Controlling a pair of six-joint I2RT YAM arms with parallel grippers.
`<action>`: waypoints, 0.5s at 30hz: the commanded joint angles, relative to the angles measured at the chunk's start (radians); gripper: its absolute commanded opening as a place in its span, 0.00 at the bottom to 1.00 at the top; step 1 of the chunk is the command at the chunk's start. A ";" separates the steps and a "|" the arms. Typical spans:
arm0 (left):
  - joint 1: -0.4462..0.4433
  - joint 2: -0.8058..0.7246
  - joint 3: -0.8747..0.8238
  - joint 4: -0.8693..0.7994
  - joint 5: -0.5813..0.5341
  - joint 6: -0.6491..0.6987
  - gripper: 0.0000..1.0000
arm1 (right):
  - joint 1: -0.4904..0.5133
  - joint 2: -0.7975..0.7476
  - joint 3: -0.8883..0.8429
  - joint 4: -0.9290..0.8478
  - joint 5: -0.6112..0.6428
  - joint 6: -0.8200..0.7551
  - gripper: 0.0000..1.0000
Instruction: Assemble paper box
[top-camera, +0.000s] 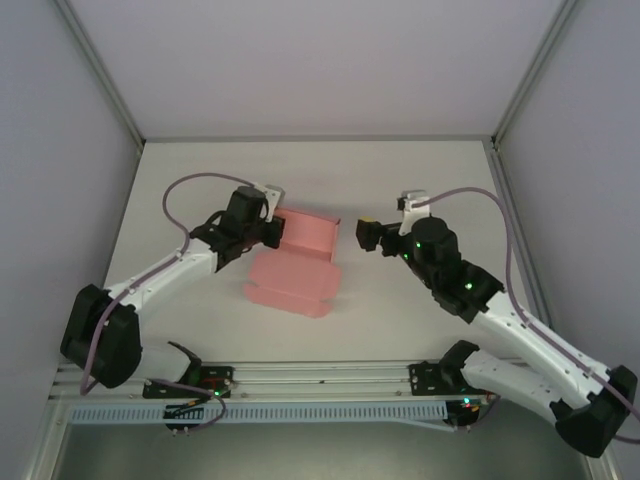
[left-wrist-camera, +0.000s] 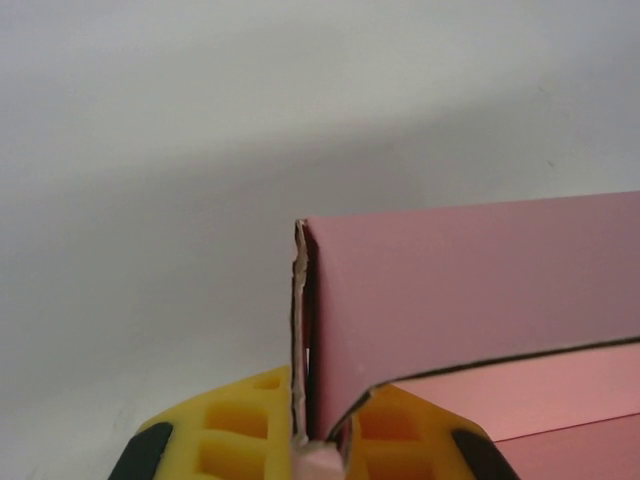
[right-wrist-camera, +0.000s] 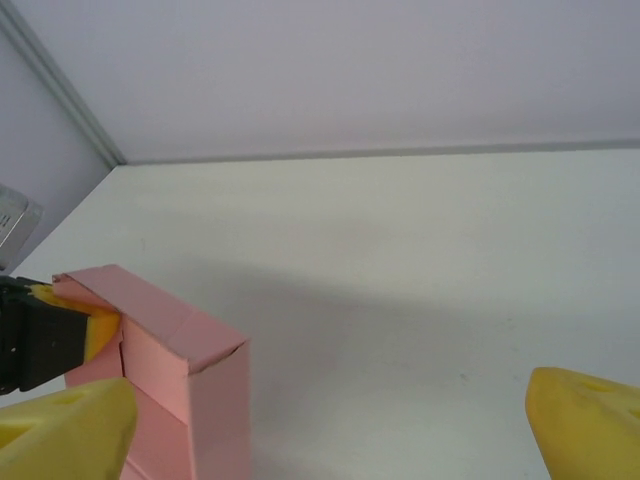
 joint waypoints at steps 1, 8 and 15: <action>0.007 0.064 0.070 -0.098 0.179 0.271 0.00 | -0.022 -0.060 -0.026 -0.103 0.054 0.066 1.00; -0.021 0.254 0.265 -0.359 0.249 0.524 0.00 | -0.038 -0.096 -0.041 -0.211 0.076 0.081 1.00; -0.143 0.463 0.383 -0.418 -0.094 0.553 0.00 | -0.052 -0.112 -0.059 -0.234 0.106 0.068 1.00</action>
